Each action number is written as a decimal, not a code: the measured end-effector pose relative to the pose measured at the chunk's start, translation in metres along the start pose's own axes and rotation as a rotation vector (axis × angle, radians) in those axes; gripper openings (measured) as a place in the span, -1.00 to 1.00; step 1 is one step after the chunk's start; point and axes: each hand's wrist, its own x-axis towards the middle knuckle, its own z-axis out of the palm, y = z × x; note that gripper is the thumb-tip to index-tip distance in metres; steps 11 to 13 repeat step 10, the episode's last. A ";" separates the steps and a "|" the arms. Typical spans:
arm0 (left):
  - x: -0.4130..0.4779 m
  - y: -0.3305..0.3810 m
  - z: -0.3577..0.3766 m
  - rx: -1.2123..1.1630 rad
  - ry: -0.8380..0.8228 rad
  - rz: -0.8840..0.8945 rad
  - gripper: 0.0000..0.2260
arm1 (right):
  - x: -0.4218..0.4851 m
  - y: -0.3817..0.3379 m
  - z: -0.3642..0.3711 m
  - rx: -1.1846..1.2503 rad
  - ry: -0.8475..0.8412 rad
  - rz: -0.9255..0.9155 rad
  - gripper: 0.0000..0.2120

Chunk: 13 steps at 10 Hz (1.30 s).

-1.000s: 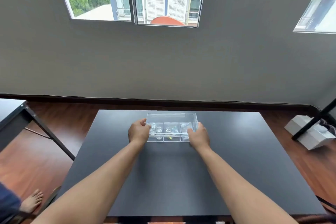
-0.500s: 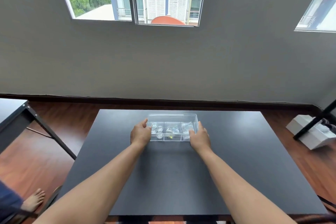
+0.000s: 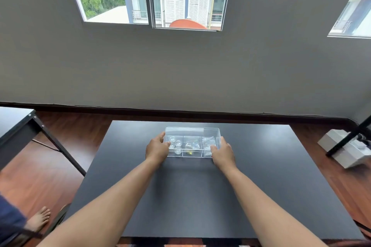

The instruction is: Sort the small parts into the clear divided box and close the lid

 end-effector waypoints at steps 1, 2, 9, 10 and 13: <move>0.001 -0.002 0.000 -0.017 -0.001 -0.006 -0.58 | 0.000 0.001 0.001 -0.001 0.002 -0.002 -0.56; 0.000 -0.001 0.001 -0.012 -0.005 -0.012 -0.56 | -0.001 0.000 0.000 -0.002 -0.001 0.001 -0.57; -0.039 -0.063 0.000 0.643 0.198 0.098 -0.55 | -0.020 0.083 -0.005 -0.480 0.112 -0.099 -0.49; -0.046 -0.077 0.008 0.795 0.144 0.130 -0.48 | -0.021 0.090 0.001 -0.592 0.102 -0.135 -0.48; -0.046 -0.077 0.008 0.795 0.144 0.130 -0.48 | -0.021 0.090 0.001 -0.592 0.102 -0.135 -0.48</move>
